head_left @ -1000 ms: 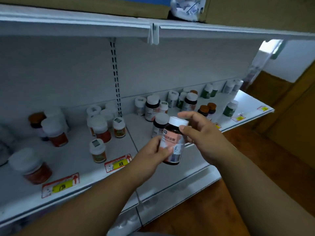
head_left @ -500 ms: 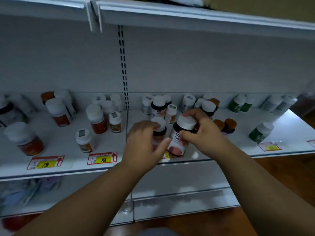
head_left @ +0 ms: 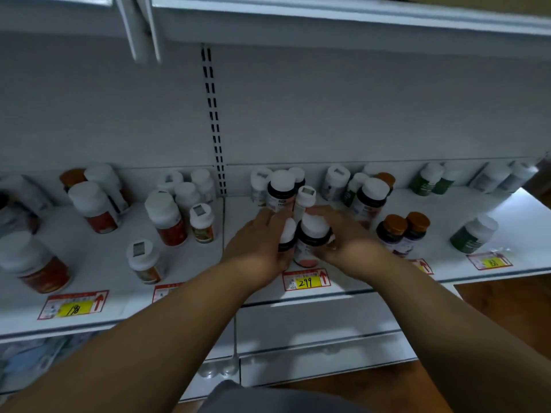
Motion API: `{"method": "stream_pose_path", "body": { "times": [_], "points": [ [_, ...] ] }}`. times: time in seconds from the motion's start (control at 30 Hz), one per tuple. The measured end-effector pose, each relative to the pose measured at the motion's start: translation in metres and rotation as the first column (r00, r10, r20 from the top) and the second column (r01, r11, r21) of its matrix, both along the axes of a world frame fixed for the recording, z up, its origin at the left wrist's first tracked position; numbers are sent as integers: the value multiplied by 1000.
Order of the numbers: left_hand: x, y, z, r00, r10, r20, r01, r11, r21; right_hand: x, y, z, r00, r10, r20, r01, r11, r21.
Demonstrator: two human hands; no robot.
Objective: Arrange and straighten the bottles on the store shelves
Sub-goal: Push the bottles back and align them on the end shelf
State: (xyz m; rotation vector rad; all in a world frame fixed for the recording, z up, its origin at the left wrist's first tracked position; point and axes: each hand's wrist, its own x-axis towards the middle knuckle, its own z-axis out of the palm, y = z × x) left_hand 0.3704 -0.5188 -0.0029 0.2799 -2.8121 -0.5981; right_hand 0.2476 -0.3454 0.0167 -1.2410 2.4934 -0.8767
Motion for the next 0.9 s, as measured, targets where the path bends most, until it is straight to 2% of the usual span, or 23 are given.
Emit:
{"method": "stream_pose_path", "body": {
  "times": [0.07, 0.2, 0.43, 0.53, 0.67, 0.7, 0.9],
  "points": [
    [0, -2, -2, 1000, 10, 10, -10, 1000, 5, 1, 0, -1, 1000, 21, -18, -21, 1000, 8],
    [-2, -7, -5, 999, 32, 18, -32, 999, 18, -2, 0, 1, 996, 75, 51, -76, 997, 21],
    [2, -3, -2, 999, 42, 20, -42, 999, -7, 0, -3, 0, 992, 117, 41, -116, 993, -6],
    [1, 0, 6, 997, 82, 11, -81, 993, -90, 3, 0, 2, 989, 138, -46, -140, 990, -32],
    [-10, 18, 33, 977, 97, -192, -137, 969, -208, -6, 11, 23, 964, 51, -261, -103, 976, -190],
    [-15, 24, 42, 975, 91, -203, -137, 965, -223, -13, 16, 29, 954, 34, -297, -104, 969, -223],
    [-53, 70, 51, 980, 69, -188, -102, 980, -172, -66, 56, 50, 945, -73, -319, -25, 956, -293]
  ]
}}
